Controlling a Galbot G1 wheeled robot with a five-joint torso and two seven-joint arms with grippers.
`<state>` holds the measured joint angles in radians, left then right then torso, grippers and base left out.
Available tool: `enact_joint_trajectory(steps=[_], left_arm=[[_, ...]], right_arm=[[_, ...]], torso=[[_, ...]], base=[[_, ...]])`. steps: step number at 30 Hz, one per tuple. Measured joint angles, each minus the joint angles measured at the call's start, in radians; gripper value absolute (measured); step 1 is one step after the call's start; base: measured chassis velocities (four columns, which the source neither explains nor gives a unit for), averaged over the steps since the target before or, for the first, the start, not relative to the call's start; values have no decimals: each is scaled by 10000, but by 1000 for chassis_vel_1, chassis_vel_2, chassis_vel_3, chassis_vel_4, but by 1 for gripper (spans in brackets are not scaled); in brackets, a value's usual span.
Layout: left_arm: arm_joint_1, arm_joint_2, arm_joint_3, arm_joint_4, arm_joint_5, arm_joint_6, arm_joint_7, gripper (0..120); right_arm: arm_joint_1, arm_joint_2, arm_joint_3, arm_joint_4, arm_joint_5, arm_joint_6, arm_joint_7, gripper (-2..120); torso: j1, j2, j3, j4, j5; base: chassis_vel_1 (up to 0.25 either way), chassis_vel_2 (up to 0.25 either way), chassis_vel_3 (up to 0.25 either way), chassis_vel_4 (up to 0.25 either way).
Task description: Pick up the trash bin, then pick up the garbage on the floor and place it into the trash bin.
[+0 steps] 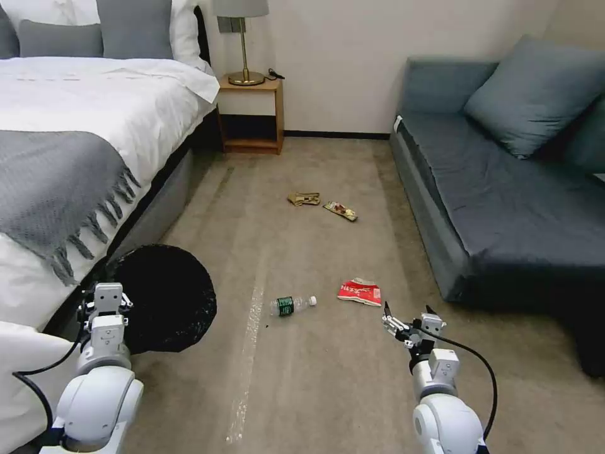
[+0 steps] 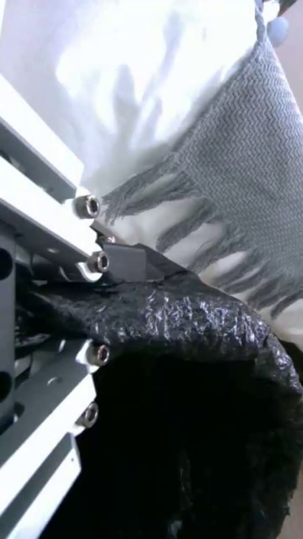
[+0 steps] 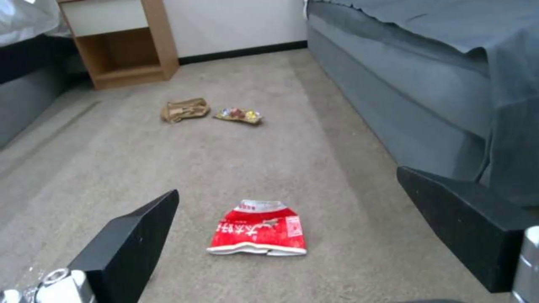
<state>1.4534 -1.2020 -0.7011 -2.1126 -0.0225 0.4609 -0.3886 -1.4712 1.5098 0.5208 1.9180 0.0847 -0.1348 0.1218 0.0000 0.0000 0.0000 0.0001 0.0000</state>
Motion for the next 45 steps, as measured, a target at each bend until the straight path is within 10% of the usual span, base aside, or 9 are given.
enact_joint_trajectory(steps=[45], left_arm=[[-536, 126, 173, 1055, -255, -530, 159, 5]], right_arm=[[388, 216, -122, -845, -81, 154, -90, 100]], torso=[[0, 0, 0, -1, -1]], base=[[-89, 94, 89, -89]])
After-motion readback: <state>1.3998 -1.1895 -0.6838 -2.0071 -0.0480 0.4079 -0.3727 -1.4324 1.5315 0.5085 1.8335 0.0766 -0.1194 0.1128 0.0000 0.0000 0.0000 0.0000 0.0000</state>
